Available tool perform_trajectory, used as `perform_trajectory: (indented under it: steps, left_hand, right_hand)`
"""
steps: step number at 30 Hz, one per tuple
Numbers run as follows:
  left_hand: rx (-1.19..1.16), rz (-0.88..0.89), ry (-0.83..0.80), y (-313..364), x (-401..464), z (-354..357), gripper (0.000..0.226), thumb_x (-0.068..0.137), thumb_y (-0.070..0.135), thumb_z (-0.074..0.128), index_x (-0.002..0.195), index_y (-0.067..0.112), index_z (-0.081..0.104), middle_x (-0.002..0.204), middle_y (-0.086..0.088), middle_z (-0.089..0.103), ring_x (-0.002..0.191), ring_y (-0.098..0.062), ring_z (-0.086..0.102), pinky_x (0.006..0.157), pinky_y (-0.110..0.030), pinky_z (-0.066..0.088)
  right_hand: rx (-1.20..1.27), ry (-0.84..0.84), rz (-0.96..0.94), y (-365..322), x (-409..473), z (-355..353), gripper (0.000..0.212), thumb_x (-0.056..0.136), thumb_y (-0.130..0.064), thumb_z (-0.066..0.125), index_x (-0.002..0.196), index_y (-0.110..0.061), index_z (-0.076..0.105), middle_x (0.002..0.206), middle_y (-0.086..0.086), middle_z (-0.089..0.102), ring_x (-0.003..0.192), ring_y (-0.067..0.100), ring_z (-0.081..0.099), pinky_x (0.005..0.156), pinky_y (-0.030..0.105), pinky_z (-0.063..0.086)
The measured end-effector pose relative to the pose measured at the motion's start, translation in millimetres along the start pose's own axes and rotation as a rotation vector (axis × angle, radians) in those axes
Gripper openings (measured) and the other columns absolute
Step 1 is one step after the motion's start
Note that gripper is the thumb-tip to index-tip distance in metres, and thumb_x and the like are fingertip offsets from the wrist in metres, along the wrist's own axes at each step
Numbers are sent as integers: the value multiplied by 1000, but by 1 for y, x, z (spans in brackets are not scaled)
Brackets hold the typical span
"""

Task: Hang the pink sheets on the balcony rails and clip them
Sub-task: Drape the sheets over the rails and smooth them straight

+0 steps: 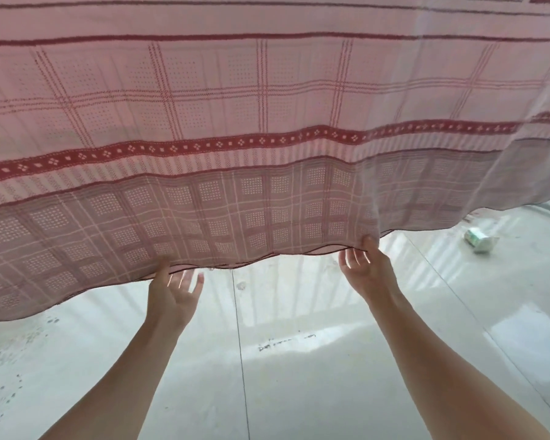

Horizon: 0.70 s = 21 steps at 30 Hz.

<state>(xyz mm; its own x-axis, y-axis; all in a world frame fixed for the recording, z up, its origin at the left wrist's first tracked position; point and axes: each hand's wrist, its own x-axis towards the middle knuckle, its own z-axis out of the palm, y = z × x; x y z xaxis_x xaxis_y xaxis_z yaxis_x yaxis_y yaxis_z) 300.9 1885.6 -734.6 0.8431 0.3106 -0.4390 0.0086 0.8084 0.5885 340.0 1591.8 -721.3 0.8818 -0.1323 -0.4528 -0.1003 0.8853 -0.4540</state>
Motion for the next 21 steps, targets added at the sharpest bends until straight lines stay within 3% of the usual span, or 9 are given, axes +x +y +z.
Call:
perform_trajectory:
  steps: [2,3,6,9,12,14,15,18,21]
  left_hand:
    - [76,-32,-74,-25,-11,15,40,89,34,55,126,22,46,121,1,50,113,-15,51,102,-38,38]
    - [109,-53,-118,-40,-16,25,35,90,34,53,123,23,49,119,2,52,113,-14,51,102,-38,37]
    - [136,-123,-208,-87,-25,54,11,92,25,49,98,24,58,109,4,59,117,-17,51,102,-41,36]
    - [185,-147,-319,-136,-35,80,2,85,19,55,87,21,57,107,5,61,119,-19,52,99,-41,40]
    - [254,-148,-362,-170,-42,102,22,83,19,58,105,18,59,116,4,61,117,-19,55,96,-40,44]
    - [235,-108,-317,-183,-41,113,41,82,26,59,121,18,54,124,3,59,116,-17,55,92,-35,46]
    - [193,-74,-262,-188,-40,118,39,84,26,58,122,19,53,124,3,59,115,-16,55,88,-33,46]
    - [124,4,-106,-194,-36,123,20,89,17,56,108,22,57,112,5,60,104,-12,57,81,-27,45]
    - [122,50,-29,-194,-32,125,13,88,11,56,94,23,58,95,8,61,89,-8,59,76,-26,44]
  right_hand:
    - [-42,-37,43,-8,1,-7,6,92,-9,50,92,-11,56,98,2,54,95,13,52,94,29,38]
    - [-62,-54,66,-11,4,-11,7,92,-7,50,93,-9,56,97,3,54,93,13,52,93,29,39]
    - [-85,-92,108,-14,9,-20,9,90,-1,51,97,-4,57,96,6,59,90,14,56,82,30,46]
    - [-63,-121,111,-16,15,-23,15,89,3,51,103,1,56,99,9,62,93,16,59,88,31,44]
    - [-110,-152,116,-17,19,-23,14,89,5,50,99,-1,58,99,9,64,94,17,61,94,32,40]
    - [-107,-154,140,-16,20,-24,16,88,6,51,101,1,59,97,10,65,92,18,62,94,32,42]
    - [-101,-149,154,-16,20,-25,17,87,6,52,101,2,60,94,11,65,91,18,63,93,32,43]
    - [-77,-188,213,-24,23,-29,14,85,4,54,89,-4,64,89,7,62,88,18,61,90,32,46]
    - [19,-272,243,-48,34,-30,22,89,-19,57,110,-14,63,110,1,61,109,17,56,94,38,45]
